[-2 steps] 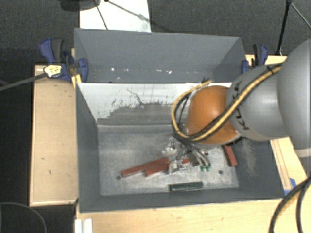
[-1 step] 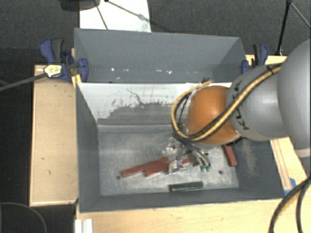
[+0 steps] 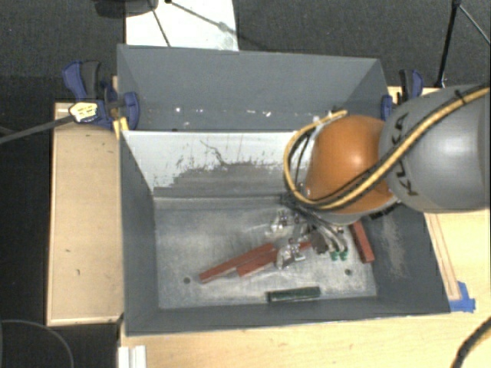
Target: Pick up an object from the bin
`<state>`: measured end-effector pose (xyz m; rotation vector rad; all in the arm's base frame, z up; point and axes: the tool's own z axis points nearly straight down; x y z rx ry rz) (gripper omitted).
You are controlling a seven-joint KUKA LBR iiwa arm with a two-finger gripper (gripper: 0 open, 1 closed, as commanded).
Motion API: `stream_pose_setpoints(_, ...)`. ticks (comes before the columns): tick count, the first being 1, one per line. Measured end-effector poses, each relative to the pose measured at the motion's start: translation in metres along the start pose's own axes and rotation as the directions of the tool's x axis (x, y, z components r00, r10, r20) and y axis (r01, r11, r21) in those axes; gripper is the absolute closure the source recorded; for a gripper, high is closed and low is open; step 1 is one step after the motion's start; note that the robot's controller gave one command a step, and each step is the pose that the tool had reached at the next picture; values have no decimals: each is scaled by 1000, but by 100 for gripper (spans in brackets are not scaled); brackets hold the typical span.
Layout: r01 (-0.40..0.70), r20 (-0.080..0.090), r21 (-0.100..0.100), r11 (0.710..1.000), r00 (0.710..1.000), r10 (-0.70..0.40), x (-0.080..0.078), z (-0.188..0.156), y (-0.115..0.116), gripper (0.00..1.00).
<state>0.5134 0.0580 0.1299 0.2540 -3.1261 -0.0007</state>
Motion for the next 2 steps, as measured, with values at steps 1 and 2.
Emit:
stream_pose_setpoints(1,-12,5,0,1000,1000,12,4,-47,-3,100)
stream_pose_setpoints(2,8,7,0,1000,1000,-8,-3,-99,-9,100)
